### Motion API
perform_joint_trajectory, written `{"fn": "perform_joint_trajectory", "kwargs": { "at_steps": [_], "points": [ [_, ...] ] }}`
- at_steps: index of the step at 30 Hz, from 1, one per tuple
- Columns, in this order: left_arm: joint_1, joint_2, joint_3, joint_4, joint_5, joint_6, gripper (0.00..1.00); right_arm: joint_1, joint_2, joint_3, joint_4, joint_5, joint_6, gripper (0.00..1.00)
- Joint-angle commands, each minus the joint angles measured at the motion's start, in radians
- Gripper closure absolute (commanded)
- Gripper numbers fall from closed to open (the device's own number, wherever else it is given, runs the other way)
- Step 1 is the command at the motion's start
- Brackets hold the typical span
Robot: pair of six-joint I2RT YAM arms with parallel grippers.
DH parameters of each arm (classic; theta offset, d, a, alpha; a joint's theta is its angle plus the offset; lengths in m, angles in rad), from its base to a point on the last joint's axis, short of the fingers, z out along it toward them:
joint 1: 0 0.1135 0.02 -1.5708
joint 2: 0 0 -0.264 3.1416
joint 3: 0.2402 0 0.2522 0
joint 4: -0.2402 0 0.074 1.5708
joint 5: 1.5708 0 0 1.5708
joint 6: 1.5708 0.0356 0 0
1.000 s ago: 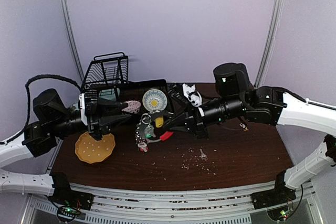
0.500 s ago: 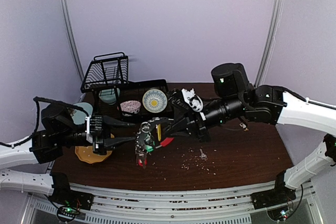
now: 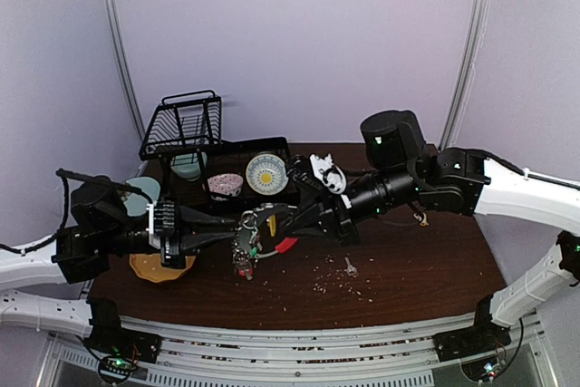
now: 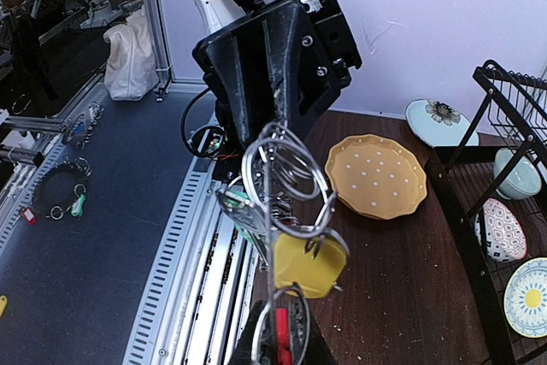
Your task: Put the keys on the keyring
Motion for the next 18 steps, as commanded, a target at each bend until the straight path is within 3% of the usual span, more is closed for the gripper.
{"fn": "perform_joint_trajectory", "kwargs": {
  "at_steps": [1,8,13,18],
  "points": [
    [-0.007,0.007,0.022,0.011,-0.064,-0.007,0.82,-0.007,-0.005,0.026,0.046,-0.022,-0.004,1.0],
    [-0.005,-0.046,0.059,-0.072,-0.161,0.019,0.72,-0.009,-0.031,0.012,0.038,-0.019,-0.015,1.0],
    [-0.005,-0.133,-0.021,-0.022,-0.164,0.126,0.72,-0.012,-0.036,0.01,0.032,-0.035,-0.017,1.0],
    [-0.005,-0.08,-0.049,0.04,-0.143,0.143,0.72,-0.012,-0.038,0.009,0.036,-0.041,-0.013,1.0]
  ]
}}
